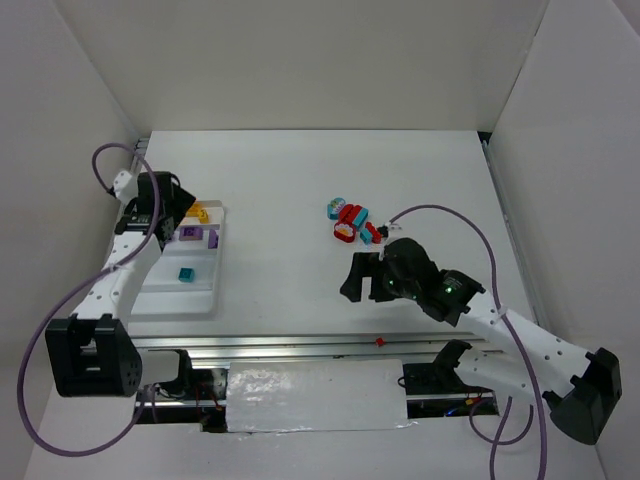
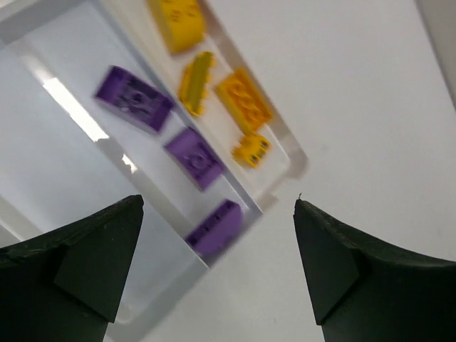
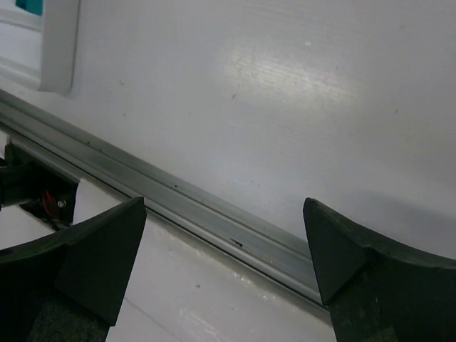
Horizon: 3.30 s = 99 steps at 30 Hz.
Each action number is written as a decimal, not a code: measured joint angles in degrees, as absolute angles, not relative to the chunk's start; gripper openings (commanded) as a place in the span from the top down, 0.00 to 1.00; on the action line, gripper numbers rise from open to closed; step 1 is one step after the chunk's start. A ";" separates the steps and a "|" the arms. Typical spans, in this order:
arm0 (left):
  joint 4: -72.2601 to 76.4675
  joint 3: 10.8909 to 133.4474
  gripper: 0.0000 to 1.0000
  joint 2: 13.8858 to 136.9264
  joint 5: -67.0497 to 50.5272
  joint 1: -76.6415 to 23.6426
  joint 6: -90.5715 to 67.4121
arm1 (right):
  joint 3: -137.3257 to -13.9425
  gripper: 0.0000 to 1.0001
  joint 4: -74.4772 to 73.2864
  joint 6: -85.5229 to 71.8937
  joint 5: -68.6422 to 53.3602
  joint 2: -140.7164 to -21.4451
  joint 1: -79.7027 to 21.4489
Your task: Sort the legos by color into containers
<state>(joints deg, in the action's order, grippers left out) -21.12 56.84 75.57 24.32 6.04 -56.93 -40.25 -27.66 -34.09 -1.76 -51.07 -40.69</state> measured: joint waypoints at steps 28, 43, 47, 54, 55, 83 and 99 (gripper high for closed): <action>-35.57 57.52 0.00 50.48 -0.19 -13.30 -25.54 | -33.21 0.26 -48.18 -60.90 15.44 -64.95 -64.14; -34.68 55.13 0.00 50.26 -5.45 -13.30 -22.39 | -33.63 0.30 -43.55 -61.47 15.22 -73.84 -64.36; -34.33 54.26 0.01 49.82 -6.85 -13.32 -22.31 | -33.63 0.31 -42.04 -61.71 15.42 -75.05 -64.36; -34.24 54.00 0.00 49.76 -9.37 -13.32 -22.11 | -33.63 0.32 -40.80 -61.93 15.64 -76.77 -64.36; -34.24 54.00 0.00 49.76 -9.63 -13.34 -21.96 | -33.85 0.32 -40.69 -61.95 15.53 -77.25 -64.36; -32.80 54.00 0.00 49.78 -13.39 -13.65 -20.97 | -35.48 0.62 -38.17 -62.76 15.29 -79.90 -64.10; -32.91 54.00 0.01 49.32 -9.41 -13.80 -21.30 | -37.82 1.00 -40.21 -61.87 16.95 -79.85 -65.52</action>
